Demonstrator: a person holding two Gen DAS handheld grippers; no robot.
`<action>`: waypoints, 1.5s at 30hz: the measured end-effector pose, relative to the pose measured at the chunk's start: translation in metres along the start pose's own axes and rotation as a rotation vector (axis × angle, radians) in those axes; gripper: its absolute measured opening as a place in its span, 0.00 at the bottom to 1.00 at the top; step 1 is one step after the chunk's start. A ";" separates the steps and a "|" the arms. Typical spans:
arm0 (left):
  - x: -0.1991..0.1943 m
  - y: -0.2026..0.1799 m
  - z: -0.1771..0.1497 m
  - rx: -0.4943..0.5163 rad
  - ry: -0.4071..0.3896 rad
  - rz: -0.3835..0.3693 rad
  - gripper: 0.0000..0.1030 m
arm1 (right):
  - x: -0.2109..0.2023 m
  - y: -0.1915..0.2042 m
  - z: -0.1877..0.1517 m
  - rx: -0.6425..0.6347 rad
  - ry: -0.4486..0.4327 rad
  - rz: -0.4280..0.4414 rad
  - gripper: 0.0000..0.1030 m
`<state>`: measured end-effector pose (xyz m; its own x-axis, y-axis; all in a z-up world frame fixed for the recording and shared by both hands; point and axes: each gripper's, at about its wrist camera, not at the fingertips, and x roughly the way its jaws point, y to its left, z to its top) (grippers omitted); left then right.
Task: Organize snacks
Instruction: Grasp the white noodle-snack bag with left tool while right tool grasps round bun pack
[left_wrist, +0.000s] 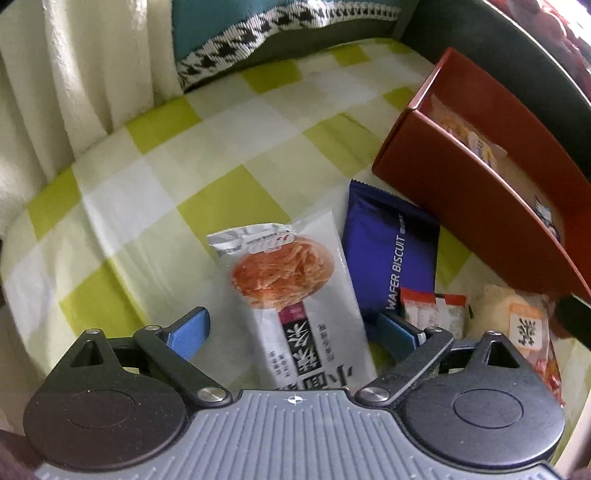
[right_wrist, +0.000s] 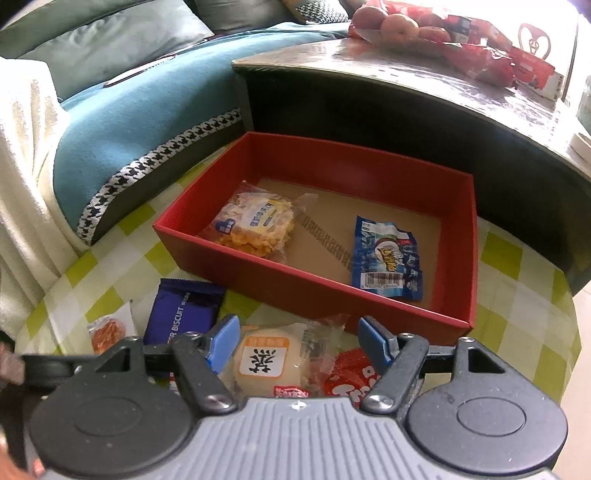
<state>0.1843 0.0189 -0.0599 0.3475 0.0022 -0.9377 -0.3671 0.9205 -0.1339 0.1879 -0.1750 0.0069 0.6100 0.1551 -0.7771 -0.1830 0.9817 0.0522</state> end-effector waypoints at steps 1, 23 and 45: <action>0.001 -0.002 -0.001 0.010 -0.009 0.018 0.94 | -0.001 -0.002 0.000 0.000 0.002 0.000 0.70; -0.020 0.006 -0.012 0.205 -0.027 -0.032 0.85 | 0.033 0.006 -0.001 -0.010 0.118 0.034 0.76; -0.017 0.014 -0.010 0.206 -0.005 -0.034 0.66 | 0.047 0.010 -0.012 -0.052 0.168 0.037 0.70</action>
<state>0.1643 0.0279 -0.0489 0.3614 -0.0283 -0.9320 -0.1709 0.9806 -0.0960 0.2052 -0.1590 -0.0369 0.4658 0.1659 -0.8692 -0.2449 0.9681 0.0535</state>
